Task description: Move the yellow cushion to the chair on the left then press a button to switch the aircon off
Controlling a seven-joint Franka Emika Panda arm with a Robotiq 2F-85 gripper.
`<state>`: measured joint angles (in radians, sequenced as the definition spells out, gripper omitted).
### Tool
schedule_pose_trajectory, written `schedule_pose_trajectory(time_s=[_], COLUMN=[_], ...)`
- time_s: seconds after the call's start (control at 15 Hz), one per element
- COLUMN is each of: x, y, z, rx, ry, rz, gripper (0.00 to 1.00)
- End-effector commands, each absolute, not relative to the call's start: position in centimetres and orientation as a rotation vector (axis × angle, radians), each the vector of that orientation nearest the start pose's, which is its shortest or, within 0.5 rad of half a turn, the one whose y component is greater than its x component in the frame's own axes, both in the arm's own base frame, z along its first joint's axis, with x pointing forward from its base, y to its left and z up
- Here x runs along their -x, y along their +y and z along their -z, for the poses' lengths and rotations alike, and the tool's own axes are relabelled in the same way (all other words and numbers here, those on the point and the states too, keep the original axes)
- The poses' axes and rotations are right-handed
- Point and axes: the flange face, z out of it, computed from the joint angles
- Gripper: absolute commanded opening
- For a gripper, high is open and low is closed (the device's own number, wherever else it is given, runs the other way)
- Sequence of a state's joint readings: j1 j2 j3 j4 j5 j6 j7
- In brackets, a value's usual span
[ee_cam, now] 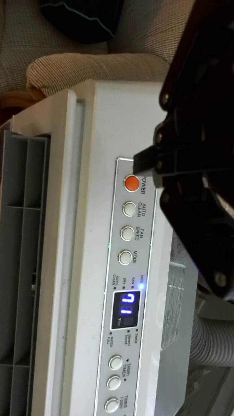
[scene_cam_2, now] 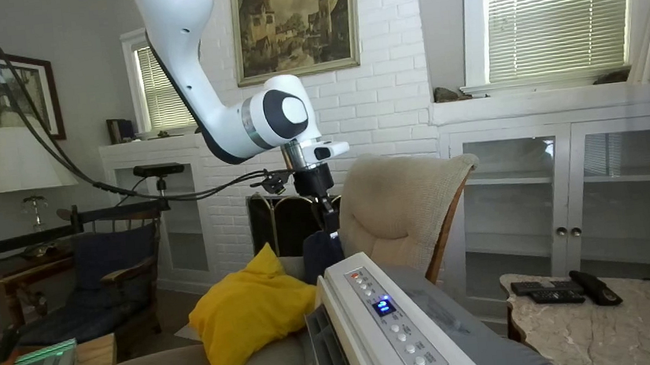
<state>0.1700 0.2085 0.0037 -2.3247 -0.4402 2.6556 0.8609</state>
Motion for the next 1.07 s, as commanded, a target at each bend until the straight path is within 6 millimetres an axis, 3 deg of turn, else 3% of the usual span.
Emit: schedule_pose_trajectory(time_s=[0.0,1.0], x=[-52.3,-52.9], y=[9.9,9.1], z=[-25.1,-22.3], rx=[3.188,3.167], ry=[0.515,0.516], rz=[0.370,0.370], gripper=[0.00,0.00])
